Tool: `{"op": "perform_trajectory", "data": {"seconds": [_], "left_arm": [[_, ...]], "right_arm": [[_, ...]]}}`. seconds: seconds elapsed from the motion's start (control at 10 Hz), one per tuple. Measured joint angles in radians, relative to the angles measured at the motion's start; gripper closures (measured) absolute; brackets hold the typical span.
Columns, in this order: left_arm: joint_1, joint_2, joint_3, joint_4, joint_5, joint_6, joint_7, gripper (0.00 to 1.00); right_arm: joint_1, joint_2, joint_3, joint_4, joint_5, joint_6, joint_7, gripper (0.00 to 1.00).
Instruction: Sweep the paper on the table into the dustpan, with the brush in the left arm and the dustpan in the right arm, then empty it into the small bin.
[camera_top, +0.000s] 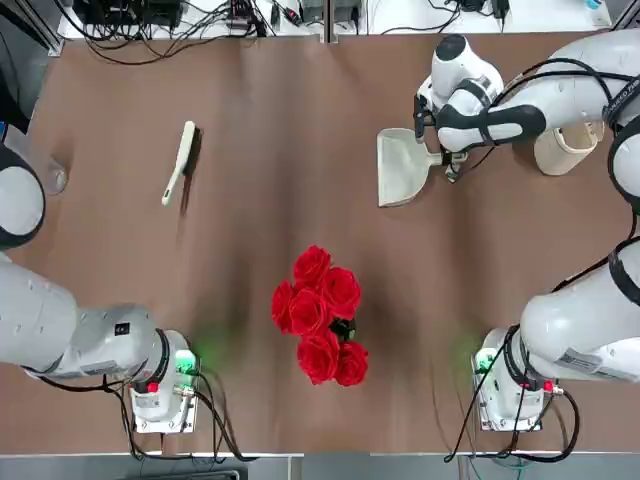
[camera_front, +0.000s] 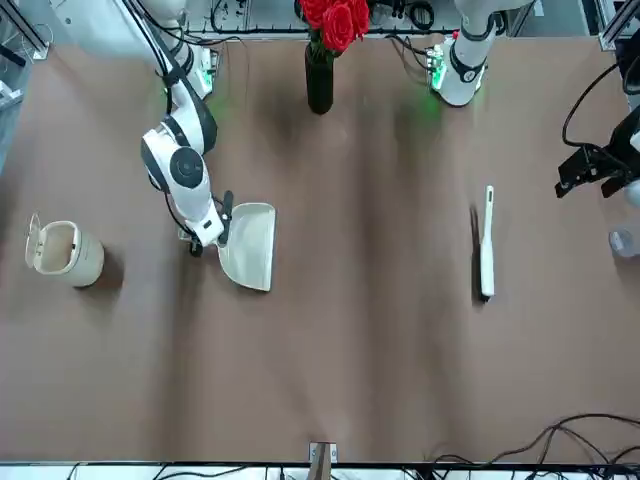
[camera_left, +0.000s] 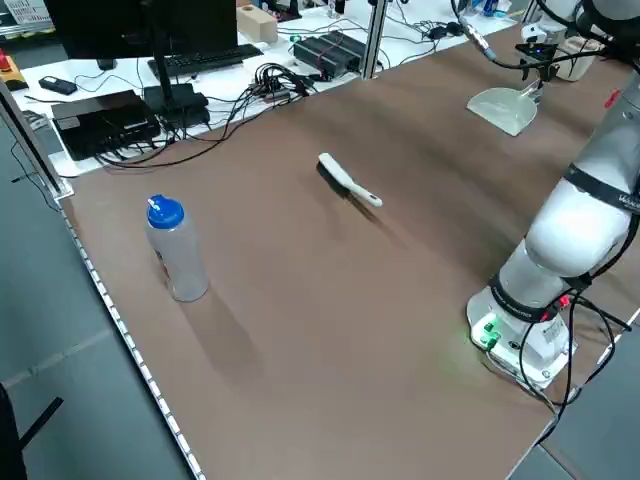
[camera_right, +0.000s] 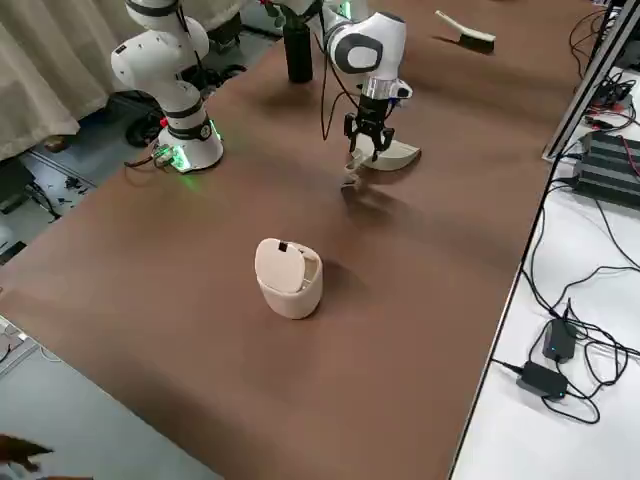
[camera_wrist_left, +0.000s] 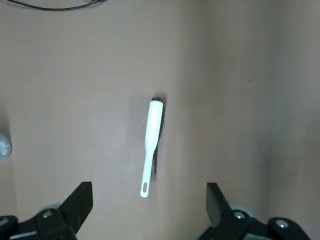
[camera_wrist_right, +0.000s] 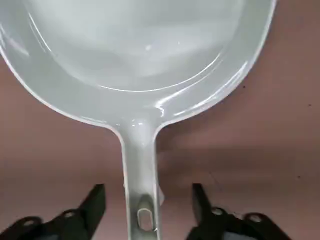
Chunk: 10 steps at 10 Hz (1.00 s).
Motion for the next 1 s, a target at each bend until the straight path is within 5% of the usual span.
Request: {"op": "perform_trajectory", "data": {"seconds": [0.1, 0.6, 0.8, 1.0], "left_arm": [[-0.001, 0.0, -0.001, 0.0, 0.0, 0.0, 0.0, 0.0], [-0.005, 0.0, -0.017, 0.004, 0.0, 0.0, 0.0, 0.0], [-0.002, 0.0, -0.017, 0.005, 0.0, 0.0, 0.0, 0.0], [-0.008, 0.0, -0.019, 0.005, 0.0, 0.0, 0.0, 0.0]], "right_arm": [[0.0, -0.001, 0.0, 0.011, 0.0, -0.007, 0.0, 0.0], [0.007, -0.079, -0.002, 0.301, 0.112, -0.348, 0.012, 0.0], [0.018, -0.092, -0.068, 0.466, 0.213, -0.49, 0.017, 0.0], [0.07, -0.082, -0.191, 0.651, 0.299, -0.606, 0.012, 0.0]]}}
